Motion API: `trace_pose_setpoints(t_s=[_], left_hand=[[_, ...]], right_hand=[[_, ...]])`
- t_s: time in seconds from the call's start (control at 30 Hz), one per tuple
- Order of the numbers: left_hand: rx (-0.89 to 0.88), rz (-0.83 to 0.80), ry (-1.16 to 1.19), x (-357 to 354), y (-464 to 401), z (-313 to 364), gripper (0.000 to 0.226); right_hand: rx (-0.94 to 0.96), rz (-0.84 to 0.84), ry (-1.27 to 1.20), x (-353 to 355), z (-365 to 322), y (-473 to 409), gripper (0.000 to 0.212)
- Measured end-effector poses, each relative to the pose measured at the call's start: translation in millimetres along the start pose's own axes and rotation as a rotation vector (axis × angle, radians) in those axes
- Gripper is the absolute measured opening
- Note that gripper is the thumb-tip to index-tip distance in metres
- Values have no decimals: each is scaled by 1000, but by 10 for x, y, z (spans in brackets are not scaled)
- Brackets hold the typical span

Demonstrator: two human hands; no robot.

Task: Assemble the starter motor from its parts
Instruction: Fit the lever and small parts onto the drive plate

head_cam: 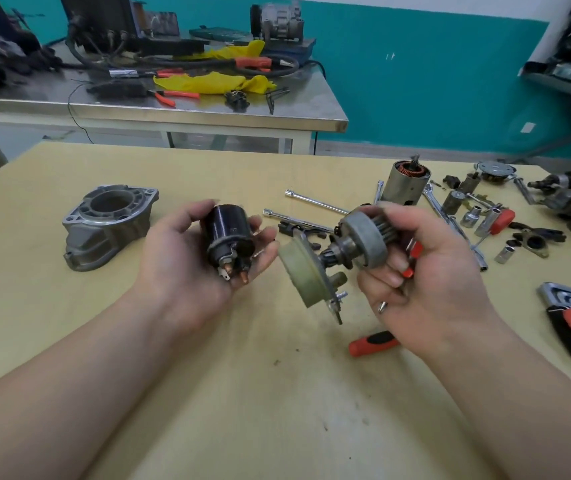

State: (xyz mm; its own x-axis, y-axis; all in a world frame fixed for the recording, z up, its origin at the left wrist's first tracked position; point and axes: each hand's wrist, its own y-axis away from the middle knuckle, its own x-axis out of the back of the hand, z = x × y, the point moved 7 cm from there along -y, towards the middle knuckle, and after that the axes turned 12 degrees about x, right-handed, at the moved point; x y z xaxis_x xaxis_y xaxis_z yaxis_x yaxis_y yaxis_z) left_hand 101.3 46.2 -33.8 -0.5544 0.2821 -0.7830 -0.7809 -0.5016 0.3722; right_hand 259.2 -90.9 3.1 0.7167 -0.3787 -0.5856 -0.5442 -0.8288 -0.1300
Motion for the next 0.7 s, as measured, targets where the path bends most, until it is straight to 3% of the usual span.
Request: trace_pose_setpoints(t_s=[0.13, 0.2, 0.33, 0.43, 0.6, 0.7], left_hand=[[-37, -10, -377, -20, 25, -2, 35], [7, 9, -488, -32, 30, -82, 43], [312, -126, -540, -177, 83, -406, 74], [482, -204, -516, -274, 90, -630, 64], [633, -189, -591, -291, 104, -980, 67], [534, -58, -629, -345, 28, -977, 76]], right_hand=[[98, -36, -67, 15, -167, -42, 21], [128, -54, -76, 23, -249, -52, 21], [132, -91, -98, -9, -337, -46, 14], [101, -176, -136, -74, -343, -31, 17], [57, -279, -171, -149, -324, 19, 19], [72, -277, -76, -138, -273, 26, 24]])
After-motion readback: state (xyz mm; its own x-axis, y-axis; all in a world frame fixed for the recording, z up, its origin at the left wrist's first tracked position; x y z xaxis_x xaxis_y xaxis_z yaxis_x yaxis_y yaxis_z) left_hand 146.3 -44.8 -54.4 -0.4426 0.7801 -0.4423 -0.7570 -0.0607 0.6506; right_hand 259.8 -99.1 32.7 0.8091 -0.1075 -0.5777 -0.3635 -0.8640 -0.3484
